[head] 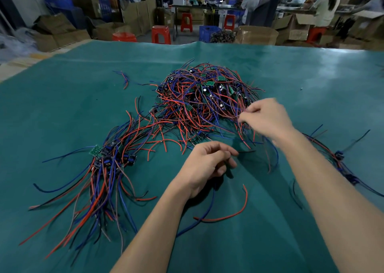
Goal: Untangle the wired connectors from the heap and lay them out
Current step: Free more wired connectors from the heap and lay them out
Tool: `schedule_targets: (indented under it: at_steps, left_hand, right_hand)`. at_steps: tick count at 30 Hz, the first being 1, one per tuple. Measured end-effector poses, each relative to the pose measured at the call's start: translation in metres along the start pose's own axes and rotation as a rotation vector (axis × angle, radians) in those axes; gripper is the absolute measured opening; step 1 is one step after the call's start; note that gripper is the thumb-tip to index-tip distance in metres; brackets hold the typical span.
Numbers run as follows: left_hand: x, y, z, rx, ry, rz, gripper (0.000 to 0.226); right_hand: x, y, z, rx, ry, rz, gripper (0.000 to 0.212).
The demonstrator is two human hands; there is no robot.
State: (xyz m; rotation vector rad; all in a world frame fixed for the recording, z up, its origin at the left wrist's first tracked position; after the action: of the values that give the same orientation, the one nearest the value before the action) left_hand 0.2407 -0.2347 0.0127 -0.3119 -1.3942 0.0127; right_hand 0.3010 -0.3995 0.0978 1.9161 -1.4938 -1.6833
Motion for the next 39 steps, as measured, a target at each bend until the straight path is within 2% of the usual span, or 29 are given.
schedule_targets:
  at_steps: [2, 5, 7, 8, 10, 13, 17, 23, 27, 30, 35, 39]
  left_hand:
    - [0.0, -0.001, 0.0, -0.007, 0.0, -0.007, 0.02]
    - [-0.001, -0.001, 0.0, -0.024, 0.0, -0.021, 0.019]
    - [0.0, -0.001, 0.001, -0.035, -0.005, -0.005, 0.018]
    - [0.0, -0.002, 0.001, -0.039, -0.004, 0.014, 0.017]
    - [0.001, -0.002, -0.001, -0.039, 0.019, 0.065, 0.021]
    - [0.003, -0.005, 0.0, -0.086, 0.036, 0.114, 0.039]
    - [0.003, -0.002, 0.001, -0.101, -0.034, 0.041, 0.025]
    - [0.0, 0.001, -0.002, -0.055, -0.019, 0.06, 0.025]
    - [0.001, -0.003, -0.001, -0.098, -0.039, 0.036, 0.028]
    - [0.002, -0.006, 0.001, -0.113, -0.067, -0.026, 0.029]
    - [0.004, -0.01, 0.005, -0.137, -0.122, -0.112, 0.028]
    - [0.005, -0.009, 0.004, -0.127, -0.137, -0.125, 0.029]
  right_hand:
    - [0.013, 0.018, 0.011, -0.056, -0.213, -0.371, 0.006]
    - [0.008, 0.027, 0.039, -0.288, -0.517, -1.071, 0.02]
    - [-0.01, 0.028, 0.06, -0.424, -0.574, -1.362, 0.018]
    - [-0.015, 0.024, 0.07, -0.459, -0.576, -1.416, 0.017]
    - [-0.014, 0.005, 0.086, -0.428, -0.568, -1.348, 0.015]
    - [0.001, -0.017, 0.098, -0.229, -0.514, -1.155, 0.018]
    - [0.013, -0.026, 0.1, -0.105, -0.423, -1.017, 0.012]
    - [0.023, -0.026, 0.097, -0.08, -0.438, -1.001, 0.013]
    - [0.03, -0.011, 0.086, 0.049, -0.359, -0.935, 0.019]
    - [0.051, 0.009, 0.073, 0.209, -0.383, -0.942, 0.018]
    - [0.073, 0.053, 0.062, 0.508, -0.263, -0.831, 0.018]
    - [0.094, 0.066, 0.066, 0.696, -0.364, -0.865, 0.015]
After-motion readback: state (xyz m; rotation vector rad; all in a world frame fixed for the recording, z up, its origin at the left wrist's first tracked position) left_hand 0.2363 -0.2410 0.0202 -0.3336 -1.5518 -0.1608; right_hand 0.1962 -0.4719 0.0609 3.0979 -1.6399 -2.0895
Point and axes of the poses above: each hand's wrist, its own z-axis away from the middle knuckle, its own y-axis out of the back of the hand, x = y × z, the point moved 10 cm from there along -z, towards the middle knuckle, and after that the axes turned 14 degrees about x, right-handed, at the moved point
